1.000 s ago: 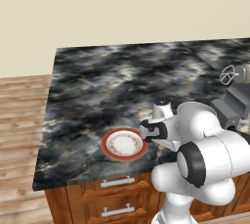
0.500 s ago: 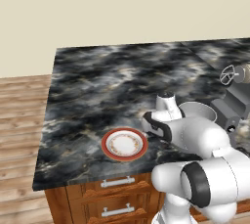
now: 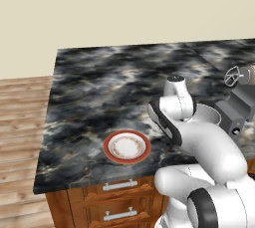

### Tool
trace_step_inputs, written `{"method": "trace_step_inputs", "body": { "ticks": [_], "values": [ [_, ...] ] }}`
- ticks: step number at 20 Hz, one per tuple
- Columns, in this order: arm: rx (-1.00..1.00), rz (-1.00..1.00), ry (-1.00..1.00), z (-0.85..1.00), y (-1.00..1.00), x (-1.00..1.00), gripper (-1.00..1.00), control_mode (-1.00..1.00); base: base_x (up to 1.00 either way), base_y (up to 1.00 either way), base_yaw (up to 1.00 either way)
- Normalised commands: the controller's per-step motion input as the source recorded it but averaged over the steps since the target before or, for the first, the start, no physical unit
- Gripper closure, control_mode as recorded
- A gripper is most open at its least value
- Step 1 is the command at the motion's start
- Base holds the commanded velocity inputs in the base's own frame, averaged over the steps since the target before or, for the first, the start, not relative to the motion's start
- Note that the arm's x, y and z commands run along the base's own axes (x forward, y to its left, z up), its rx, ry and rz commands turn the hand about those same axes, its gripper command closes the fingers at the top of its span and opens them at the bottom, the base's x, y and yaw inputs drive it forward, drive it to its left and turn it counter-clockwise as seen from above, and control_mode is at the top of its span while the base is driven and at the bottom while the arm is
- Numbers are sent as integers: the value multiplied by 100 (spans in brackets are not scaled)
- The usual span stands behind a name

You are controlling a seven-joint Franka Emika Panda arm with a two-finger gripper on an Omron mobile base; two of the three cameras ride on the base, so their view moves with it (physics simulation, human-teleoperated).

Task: Add butter and sugar cubes to the stand mixer bowl and then turn on the stand mixer to begin making frosting.

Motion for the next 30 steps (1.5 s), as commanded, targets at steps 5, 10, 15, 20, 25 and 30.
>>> {"method": "trace_step_inputs", "body": {
  "ticks": [5, 10, 15, 20, 25, 30],
  "values": [
    [-1, 0, 0, 56, -44, 0, 100, -100, 0, 0, 0],
    [0, 0, 0, 57, -58, 0, 100, -100, 0, 0, 0],
    [0, 0, 0, 24, -60, 0, 100, -100, 0, 0, 0],
    [0, 0, 3, -33, -43, 3, 100, -100, 0, 0, 0],
    [0, 0, 8, -45, -10, 9, 100, -100, 0, 0, 0],
    [0, 0, 3, -50, 0, 21, -100, -100, 0, 0, 0]
  ]
}}
